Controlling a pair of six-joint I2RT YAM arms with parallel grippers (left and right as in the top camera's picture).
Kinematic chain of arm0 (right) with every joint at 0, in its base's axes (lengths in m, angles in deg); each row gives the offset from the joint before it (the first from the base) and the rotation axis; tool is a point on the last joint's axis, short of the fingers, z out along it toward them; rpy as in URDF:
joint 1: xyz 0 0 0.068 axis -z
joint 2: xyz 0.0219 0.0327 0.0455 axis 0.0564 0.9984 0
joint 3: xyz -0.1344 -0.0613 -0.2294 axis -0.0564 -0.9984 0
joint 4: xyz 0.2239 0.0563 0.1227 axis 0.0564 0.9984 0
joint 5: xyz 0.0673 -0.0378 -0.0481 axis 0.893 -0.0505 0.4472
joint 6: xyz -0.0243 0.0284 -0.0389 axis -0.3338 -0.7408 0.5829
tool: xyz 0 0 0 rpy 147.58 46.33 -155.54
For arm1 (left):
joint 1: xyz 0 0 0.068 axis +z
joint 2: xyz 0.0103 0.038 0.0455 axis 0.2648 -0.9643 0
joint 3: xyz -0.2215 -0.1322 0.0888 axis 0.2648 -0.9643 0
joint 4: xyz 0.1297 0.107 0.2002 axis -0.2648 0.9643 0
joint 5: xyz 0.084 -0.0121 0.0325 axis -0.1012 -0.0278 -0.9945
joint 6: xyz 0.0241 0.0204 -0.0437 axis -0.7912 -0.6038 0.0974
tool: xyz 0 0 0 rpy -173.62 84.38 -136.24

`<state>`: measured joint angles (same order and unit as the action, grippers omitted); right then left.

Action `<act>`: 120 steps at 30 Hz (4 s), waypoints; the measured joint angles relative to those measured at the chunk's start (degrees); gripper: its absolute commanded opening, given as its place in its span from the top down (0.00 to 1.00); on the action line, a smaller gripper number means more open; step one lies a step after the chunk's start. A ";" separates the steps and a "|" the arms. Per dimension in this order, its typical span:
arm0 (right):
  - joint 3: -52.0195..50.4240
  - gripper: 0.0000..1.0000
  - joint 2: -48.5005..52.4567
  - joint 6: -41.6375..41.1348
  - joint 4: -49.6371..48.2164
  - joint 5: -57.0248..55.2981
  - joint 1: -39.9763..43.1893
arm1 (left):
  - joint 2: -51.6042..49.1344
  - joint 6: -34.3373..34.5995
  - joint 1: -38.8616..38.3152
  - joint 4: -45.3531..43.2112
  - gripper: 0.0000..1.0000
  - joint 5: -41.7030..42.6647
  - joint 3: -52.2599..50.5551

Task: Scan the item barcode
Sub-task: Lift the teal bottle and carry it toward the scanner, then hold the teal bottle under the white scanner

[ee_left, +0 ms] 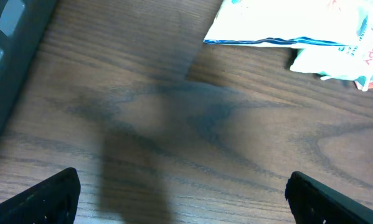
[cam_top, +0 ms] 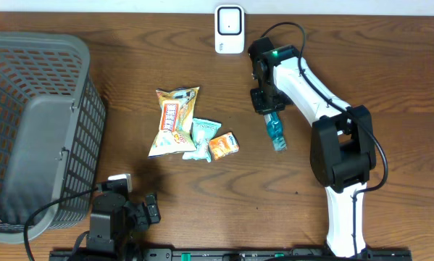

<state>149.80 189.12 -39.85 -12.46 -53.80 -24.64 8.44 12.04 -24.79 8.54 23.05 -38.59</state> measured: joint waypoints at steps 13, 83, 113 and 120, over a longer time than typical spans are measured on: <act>0.11 0.98 -0.11 10.47 -0.15 0.13 -0.35 | 0.00 0.00 0.00 0.02 0.02 0.00 0.00; 1.57 0.99 0.98 54.05 30.60 53.92 6.10 | 0.00 0.00 0.00 0.02 0.02 0.00 0.00; 12.44 0.99 0.87 56.08 5.55 29.40 4.22 | 0.00 0.00 0.00 0.00 0.02 0.00 0.00; 12.44 0.99 0.90 55.41 -15.52 9.09 -1.46 | 0.00 0.00 0.00 0.00 0.02 0.00 0.00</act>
<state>162.23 190.02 15.56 -27.98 -44.71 -26.11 8.44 12.04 -24.79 8.54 23.05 -38.59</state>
